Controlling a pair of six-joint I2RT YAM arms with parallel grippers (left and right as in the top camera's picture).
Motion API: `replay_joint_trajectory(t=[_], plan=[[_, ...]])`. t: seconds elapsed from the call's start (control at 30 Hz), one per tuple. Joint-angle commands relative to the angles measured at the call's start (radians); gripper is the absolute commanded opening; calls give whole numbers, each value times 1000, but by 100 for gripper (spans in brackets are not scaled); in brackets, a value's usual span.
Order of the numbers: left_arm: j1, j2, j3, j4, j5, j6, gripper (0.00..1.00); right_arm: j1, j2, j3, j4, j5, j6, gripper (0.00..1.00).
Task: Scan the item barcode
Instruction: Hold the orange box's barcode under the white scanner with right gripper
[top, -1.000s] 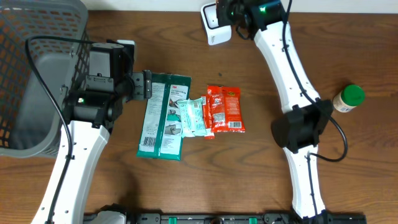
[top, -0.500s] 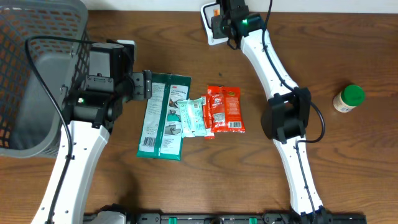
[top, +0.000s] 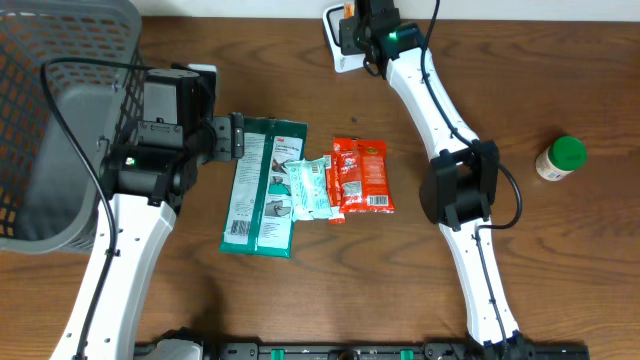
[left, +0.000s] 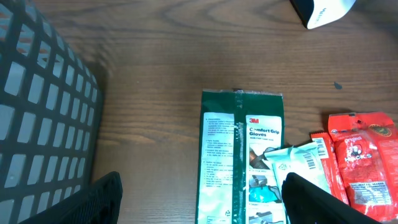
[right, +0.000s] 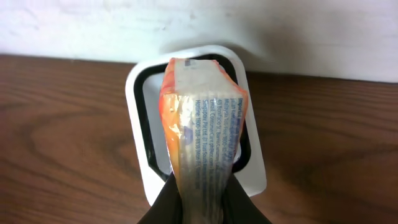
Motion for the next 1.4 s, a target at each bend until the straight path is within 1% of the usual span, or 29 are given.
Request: replay_joint_trajectory(t=[0.0, 0.13, 0.3, 0.4, 0.5, 0.67, 0.7, 1.0, 1.07, 1.2, 1.37], plan=[[0, 4, 2, -2, -5, -4, 83, 5, 1, 10, 6, 9, 106, 1], [0, 4, 2, -2, -5, -5, 82, 1, 1, 10, -6, -9, 260, 1], [0, 4, 2, -2, -5, -5, 83, -21, 1, 10, -2, -118, 494, 1], [0, 4, 2, -2, -5, -5, 83, -32, 1, 10, 2, -171, 600, 1], [0, 4, 2, -2, -5, -5, 82, -34, 1, 10, 5, -179, 708, 1], [0, 4, 2, -2, -5, -5, 83, -31, 1, 10, 9, -178, 941, 1], [0, 4, 2, -2, -5, -5, 83, -30, 1, 10, 10, -178, 958, 1], [0, 4, 2, -2, -5, -4, 82, -32, 0, 10, 8, -164, 964, 1], [0, 4, 2, -2, -5, -5, 83, -36, -7, 10, 6, -176, 940, 1], [0, 4, 2, -2, -5, -5, 82, -52, -58, 10, -16, -203, 829, 1], [0, 4, 2, -2, -5, -5, 82, -72, -207, 10, -132, -206, 606, 1]])
